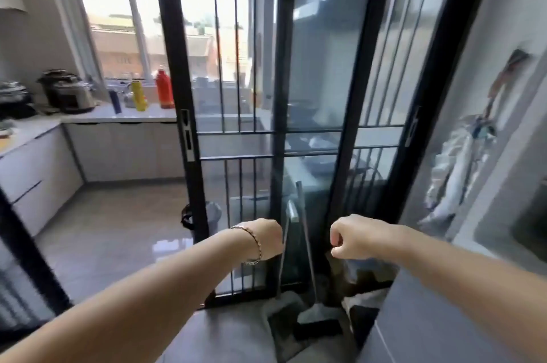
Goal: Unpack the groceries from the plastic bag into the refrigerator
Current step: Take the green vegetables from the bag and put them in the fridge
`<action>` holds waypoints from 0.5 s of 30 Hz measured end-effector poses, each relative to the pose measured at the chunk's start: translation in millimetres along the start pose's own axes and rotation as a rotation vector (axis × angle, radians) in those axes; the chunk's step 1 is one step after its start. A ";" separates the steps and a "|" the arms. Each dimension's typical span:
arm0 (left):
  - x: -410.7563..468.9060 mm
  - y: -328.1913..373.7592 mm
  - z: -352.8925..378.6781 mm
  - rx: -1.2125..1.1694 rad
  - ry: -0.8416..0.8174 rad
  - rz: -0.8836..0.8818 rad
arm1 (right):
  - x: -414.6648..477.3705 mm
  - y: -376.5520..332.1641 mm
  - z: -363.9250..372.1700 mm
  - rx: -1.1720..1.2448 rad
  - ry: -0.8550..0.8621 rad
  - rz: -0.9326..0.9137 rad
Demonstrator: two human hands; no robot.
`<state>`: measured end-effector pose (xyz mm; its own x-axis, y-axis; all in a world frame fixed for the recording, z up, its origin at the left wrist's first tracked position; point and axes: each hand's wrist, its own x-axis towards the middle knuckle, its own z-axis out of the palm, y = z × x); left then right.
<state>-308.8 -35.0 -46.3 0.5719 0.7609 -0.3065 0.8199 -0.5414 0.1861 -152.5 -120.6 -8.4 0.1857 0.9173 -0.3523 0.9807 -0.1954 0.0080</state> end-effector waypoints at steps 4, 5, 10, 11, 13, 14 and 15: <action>-98.0 -126.2 43.7 -0.084 0.041 -0.280 | 5.6 -150.8 35.1 -0.120 -0.030 -0.358; -126.1 -160.0 56.9 -0.091 0.069 -0.315 | 6.0 -190.5 43.3 -0.168 -0.020 -0.432; -307.8 -308.9 130.3 -0.255 0.099 -0.677 | -30.6 -402.0 96.7 -0.338 -0.034 -0.778; -349.9 -332.2 144.7 -0.280 0.122 -0.745 | -43.9 -444.5 106.6 -0.360 -0.038 -0.834; -436.3 -371.3 170.3 -0.357 0.134 -0.896 | -77.7 -528.4 126.0 -0.398 -0.068 -0.941; -479.9 -388.6 182.5 -0.403 0.140 -0.971 | -97.2 -570.3 135.2 -0.415 -0.075 -0.992; -522.5 -403.1 192.9 -0.437 0.146 -1.044 | -118.4 -609.5 143.6 -0.424 -0.080 -1.042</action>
<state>-942.9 -283.3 -141.2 -0.4200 0.8166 -0.3960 0.8190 0.5290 0.2221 -781.1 -159.9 -106.0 -0.7251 0.5363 -0.4320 0.5999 0.8000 -0.0136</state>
